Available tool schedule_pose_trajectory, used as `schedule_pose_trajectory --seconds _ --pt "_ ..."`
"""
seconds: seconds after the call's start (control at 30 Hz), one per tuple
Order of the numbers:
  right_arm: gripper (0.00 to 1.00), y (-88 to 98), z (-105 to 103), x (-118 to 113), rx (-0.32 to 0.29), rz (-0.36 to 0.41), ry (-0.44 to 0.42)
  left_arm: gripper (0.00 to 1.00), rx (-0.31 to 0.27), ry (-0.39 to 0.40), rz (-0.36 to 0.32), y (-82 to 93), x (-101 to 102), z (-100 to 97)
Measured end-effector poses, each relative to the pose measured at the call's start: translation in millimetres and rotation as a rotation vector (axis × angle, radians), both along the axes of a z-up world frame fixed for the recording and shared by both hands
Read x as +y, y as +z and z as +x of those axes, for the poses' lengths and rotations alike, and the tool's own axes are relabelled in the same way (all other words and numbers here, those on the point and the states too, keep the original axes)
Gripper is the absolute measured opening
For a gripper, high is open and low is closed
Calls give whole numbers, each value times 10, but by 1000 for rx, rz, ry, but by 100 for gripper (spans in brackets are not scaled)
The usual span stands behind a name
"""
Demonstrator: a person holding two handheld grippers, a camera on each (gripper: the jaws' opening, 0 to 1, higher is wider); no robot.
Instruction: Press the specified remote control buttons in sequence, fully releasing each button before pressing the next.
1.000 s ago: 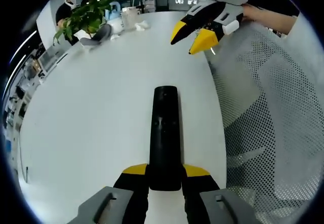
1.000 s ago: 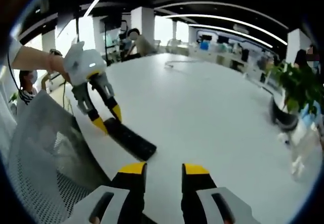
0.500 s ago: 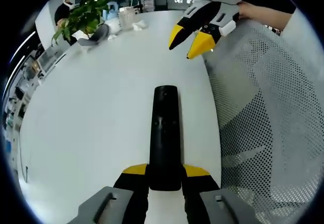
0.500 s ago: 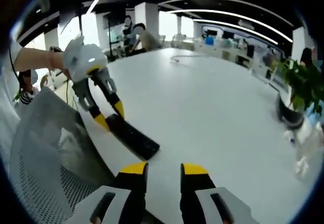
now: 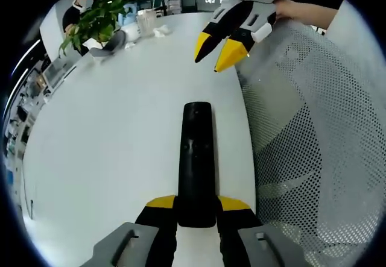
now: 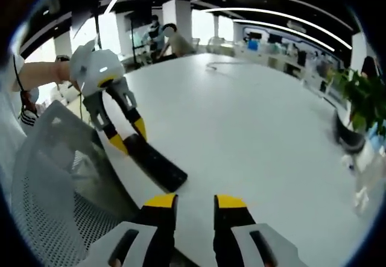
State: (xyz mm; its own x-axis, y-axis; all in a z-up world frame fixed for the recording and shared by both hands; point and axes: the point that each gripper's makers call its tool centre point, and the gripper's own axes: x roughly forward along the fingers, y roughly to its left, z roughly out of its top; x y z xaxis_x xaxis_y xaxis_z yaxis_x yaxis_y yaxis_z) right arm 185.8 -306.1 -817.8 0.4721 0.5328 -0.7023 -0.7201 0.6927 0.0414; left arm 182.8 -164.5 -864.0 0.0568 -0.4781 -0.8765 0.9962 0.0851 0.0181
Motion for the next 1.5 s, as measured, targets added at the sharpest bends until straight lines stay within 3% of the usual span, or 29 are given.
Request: schedule_pose_trajectory --seconds 0.37,0.87,1.1,1.5 --pt "20 -28 -16 7 18 -6 8 25 -2 -6 -46 9 8 -71" --pt "19 -73 -49 17 34 -30 32 25 -6 63 -243 32 1 -118" --pt "19 -110 -76 30 53 -46 51 25 -12 89 -295 42 -61 -147" --pt "16 -143 -92 32 67 -65 68 25 -6 57 -367 49 -109 -184"
